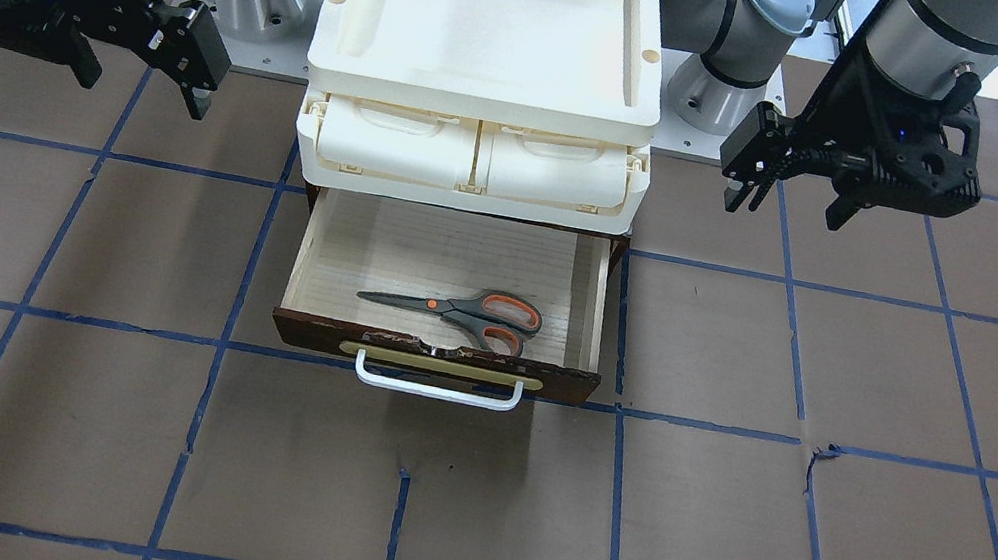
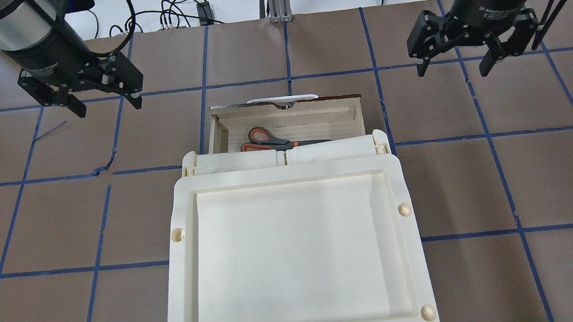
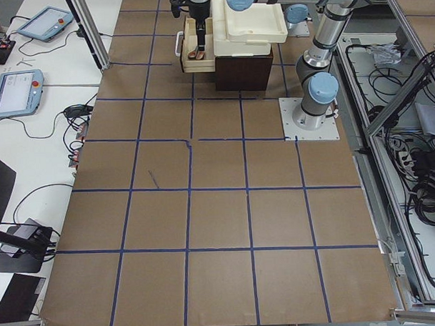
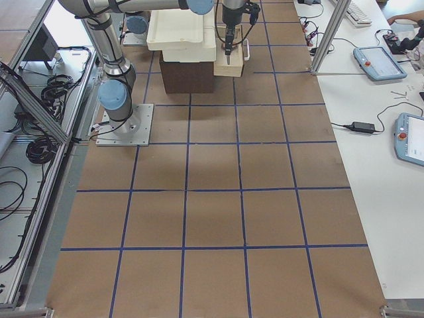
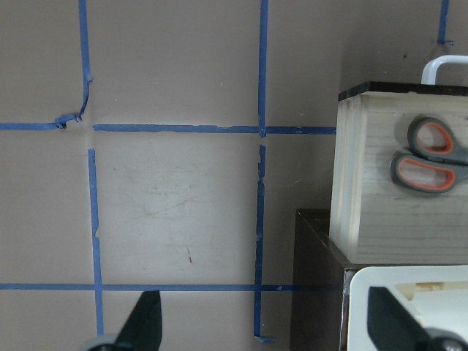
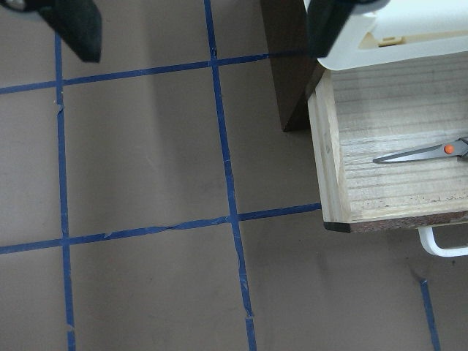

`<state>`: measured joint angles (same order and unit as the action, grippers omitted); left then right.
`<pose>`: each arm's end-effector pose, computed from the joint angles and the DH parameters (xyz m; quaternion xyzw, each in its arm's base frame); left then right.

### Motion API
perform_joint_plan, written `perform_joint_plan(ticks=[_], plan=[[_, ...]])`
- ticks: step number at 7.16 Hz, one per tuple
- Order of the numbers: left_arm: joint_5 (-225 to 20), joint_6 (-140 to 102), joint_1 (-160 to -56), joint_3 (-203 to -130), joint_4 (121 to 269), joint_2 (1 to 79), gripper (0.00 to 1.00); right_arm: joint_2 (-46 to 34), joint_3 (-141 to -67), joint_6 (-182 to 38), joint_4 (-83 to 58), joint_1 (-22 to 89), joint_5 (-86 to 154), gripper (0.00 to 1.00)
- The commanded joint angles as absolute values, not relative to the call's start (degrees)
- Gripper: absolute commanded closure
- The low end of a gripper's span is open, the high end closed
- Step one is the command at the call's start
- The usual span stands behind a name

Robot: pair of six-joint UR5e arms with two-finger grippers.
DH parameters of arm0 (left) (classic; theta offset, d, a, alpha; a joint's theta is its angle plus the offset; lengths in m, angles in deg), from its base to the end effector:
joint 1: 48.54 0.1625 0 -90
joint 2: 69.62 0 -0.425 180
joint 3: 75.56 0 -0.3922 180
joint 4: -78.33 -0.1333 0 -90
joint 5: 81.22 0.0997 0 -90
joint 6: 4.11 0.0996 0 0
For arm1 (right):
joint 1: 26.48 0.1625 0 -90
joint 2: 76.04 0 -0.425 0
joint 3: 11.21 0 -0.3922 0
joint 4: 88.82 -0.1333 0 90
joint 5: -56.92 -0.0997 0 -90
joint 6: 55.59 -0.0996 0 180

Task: Put scissors in drawer and close it
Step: 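Move the left gripper over to the front edge of the drawer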

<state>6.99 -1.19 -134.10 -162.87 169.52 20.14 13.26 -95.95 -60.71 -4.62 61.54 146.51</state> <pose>-0.0979 -0.5017 0.5111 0.0130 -0.9997 0.0162 0.0146 0.1169 -0.4980 0.5169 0.0620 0.9980 0.0109 0.0033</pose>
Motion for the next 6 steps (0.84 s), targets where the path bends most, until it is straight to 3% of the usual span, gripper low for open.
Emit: perform_joint_plan(ticks=[1,6], plan=[[2.8,-0.6,-134.2,-162.3,162.6,25.3,0.00,13.3,-96.0,-60.7,-4.4,61.9,146.1,0.00],[-1.8,-1.5,-134.8,-162.5,143.7,39.7,0.00,13.3,-96.3,-59.7,-4.4,61.9,146.1,0.00]])
